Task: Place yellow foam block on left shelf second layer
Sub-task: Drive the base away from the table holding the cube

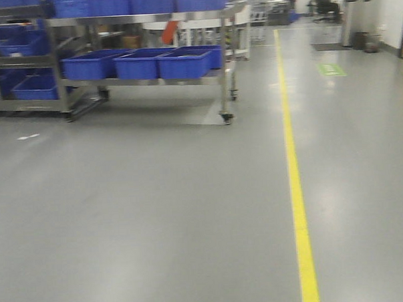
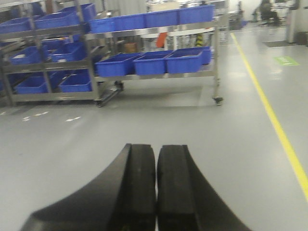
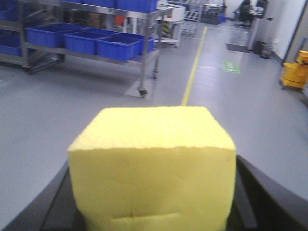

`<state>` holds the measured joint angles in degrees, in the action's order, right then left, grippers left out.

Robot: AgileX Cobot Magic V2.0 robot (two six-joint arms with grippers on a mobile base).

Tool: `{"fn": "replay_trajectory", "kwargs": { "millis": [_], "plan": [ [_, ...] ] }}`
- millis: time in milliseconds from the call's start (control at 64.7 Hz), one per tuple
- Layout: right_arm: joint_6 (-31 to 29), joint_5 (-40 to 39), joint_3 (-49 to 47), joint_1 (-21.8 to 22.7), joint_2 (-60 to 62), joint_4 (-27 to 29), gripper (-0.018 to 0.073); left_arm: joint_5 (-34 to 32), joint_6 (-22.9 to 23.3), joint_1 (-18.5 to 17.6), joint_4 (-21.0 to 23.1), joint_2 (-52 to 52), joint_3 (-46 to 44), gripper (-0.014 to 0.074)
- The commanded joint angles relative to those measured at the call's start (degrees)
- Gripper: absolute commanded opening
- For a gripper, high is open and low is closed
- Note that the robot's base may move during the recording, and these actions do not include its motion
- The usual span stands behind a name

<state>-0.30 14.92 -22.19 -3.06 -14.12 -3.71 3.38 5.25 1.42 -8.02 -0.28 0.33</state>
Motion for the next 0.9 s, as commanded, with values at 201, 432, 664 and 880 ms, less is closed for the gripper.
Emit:
{"fn": "replay_trajectory", "kwargs": {
  "millis": [201,432,664,880],
  "plan": [
    [-0.3,-5.3,-1.7,0.4,-0.6,-0.7,0.0463,-4.8,0.3,-0.4,0.4,-1.2,1.1,0.0137],
    [-0.3,-5.3,-1.7,0.4,-0.6,-0.7,0.0463,-4.8,0.3,-0.4,0.4,-1.2,1.1,0.0137],
    [-0.3,-5.3,-1.7,0.4,-0.6,-0.7,0.0463,-4.8,0.3,-0.4,0.4,-1.2,1.1,0.0137],
    [-0.3,-5.3,-1.7,0.4,-0.6,-0.7,0.0463,-4.8,0.3,-0.4,0.4,-1.2,1.1,0.0137]
  ]
}}
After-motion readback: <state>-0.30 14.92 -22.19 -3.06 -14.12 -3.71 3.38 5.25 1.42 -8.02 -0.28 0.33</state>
